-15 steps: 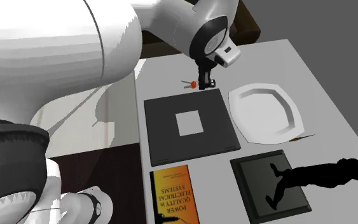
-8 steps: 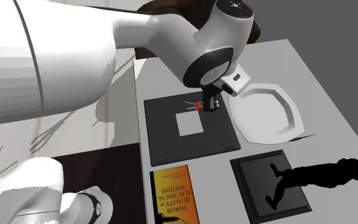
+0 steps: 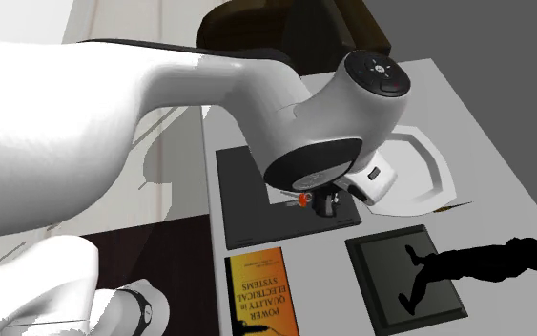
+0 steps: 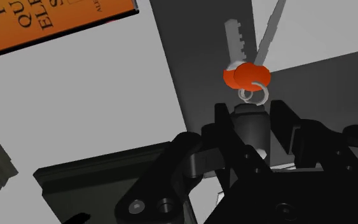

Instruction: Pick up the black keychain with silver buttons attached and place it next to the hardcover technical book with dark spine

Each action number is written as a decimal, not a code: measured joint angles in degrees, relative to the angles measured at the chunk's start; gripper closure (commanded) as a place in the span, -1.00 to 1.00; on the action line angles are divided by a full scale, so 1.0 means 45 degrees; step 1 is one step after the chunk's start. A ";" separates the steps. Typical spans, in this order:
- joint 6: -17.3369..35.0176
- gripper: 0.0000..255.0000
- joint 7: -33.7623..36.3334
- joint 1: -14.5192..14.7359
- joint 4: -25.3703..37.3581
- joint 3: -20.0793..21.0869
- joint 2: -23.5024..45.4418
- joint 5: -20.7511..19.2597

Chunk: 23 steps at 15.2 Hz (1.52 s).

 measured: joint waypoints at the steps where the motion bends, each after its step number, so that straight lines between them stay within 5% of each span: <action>1: 0.0062 1.00 -0.0353 -0.0135 -0.0181 -0.0205 -0.0107 0.0008; 16: -0.0071 1.00 -0.5337 -0.2192 -0.1465 -0.3405 -0.1319 -0.0492; 23: 0.1087 1.00 -0.5601 -0.2316 -0.2041 -0.3541 -0.0719 -0.0573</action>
